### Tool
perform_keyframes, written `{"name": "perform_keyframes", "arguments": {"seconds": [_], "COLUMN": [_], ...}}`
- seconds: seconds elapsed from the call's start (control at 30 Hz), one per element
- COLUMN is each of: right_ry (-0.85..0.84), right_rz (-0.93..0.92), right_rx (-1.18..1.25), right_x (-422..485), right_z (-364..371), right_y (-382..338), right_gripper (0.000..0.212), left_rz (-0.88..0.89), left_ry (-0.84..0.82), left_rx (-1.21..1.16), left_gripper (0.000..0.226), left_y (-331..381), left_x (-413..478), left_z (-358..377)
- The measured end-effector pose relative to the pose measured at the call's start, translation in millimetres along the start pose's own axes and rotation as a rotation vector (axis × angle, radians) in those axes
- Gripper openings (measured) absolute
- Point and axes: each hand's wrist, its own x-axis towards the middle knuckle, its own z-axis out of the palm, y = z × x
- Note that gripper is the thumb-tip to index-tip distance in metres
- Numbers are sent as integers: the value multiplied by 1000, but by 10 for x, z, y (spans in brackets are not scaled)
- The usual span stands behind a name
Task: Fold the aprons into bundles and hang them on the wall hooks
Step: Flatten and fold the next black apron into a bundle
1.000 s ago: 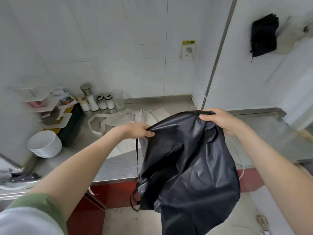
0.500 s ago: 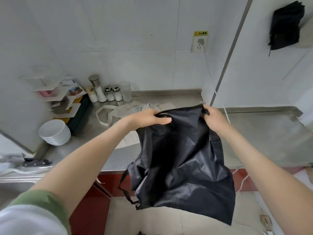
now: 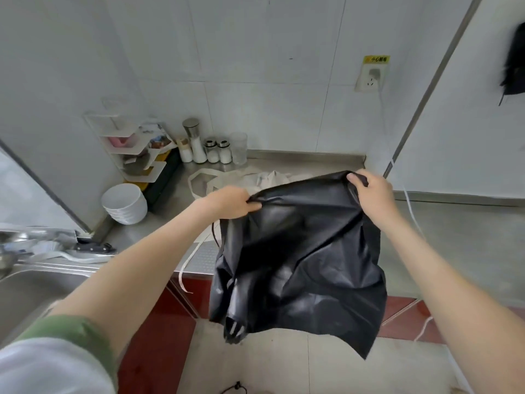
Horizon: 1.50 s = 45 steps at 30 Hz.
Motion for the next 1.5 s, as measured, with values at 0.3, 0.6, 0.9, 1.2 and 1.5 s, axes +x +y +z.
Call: {"name": "perform_keyframes", "arguments": {"seconds": [0.3,0.6,0.9,1.2,1.5], "right_ry": [23,-609,-217,34,-56], "right_rz": [7,11,185,306,142], "right_rx": [54,-708,-479,423,147], "right_x": [-26,-248,-203,-274,-127], "right_z": [-231,-417,-884,-1011,-567], "right_y": [-77,206,579,649,48], "right_gripper": [24,88,40,10,16], "left_rz": [-20,36,113,76,306], "left_ry": [-20,286,-304,-337,247], "left_rx": [179,-787,141,-894,71], "left_gripper": [33,17,38,15,109], "left_y": [42,666,763,536,737], "left_x": [26,207,389,448,329], "left_z": [16,-31,40,-30,67]}}
